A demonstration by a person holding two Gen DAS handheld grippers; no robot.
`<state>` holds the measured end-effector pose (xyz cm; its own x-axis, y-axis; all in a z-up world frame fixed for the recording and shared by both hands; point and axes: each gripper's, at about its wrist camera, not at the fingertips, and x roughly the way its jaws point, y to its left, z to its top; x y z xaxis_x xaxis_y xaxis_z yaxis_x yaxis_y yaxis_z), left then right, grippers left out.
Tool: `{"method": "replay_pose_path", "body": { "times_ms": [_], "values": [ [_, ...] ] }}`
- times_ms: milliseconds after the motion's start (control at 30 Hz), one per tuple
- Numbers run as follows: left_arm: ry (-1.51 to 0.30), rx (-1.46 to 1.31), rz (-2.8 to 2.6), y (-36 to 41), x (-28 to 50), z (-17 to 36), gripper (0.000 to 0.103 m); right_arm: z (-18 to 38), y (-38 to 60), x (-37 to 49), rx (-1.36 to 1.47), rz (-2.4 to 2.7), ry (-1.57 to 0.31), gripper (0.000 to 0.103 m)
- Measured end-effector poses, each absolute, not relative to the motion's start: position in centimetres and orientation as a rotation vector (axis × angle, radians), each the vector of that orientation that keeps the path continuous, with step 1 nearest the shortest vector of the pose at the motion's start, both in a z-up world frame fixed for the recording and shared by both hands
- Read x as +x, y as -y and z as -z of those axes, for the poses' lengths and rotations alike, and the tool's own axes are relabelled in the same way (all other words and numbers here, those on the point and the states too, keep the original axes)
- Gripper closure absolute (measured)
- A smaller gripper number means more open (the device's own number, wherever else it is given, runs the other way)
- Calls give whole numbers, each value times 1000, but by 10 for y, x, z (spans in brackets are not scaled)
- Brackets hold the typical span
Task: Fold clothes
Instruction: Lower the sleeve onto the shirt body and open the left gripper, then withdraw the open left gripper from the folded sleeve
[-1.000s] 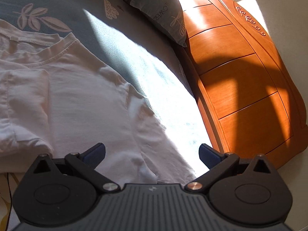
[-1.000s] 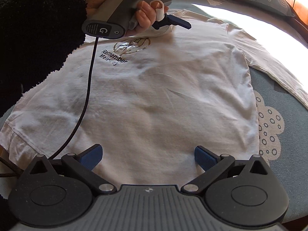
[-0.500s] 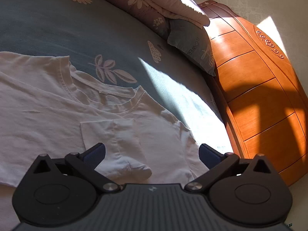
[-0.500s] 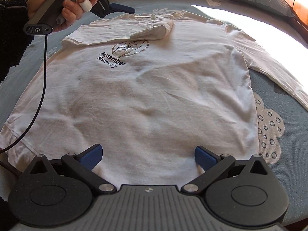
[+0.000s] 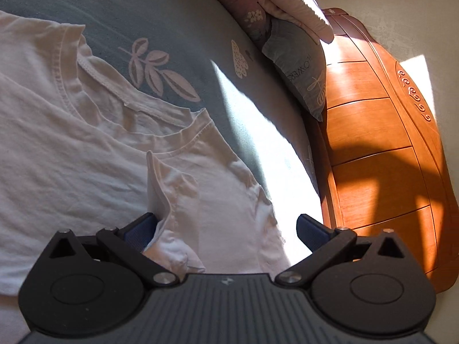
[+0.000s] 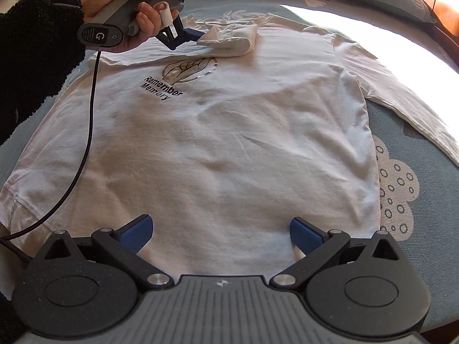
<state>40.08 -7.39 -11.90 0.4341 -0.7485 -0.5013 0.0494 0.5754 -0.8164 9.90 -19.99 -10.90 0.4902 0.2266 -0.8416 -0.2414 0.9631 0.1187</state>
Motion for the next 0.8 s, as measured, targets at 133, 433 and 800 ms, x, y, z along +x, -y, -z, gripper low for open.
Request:
{"method": "replay_pose_path", "body": {
  "times_ms": [133, 433, 800],
  "values": [
    [-995, -816, 729, 115, 397, 103, 1, 109, 201, 99, -21, -279, -1024, 0],
    [-993, -666, 783, 124, 381, 96, 1, 110, 203, 100, -19, -272, -1023, 0],
    [-993, -575, 631, 46, 357, 102, 1, 113, 201, 101, -38, -269, -1022, 0]
  ]
}}
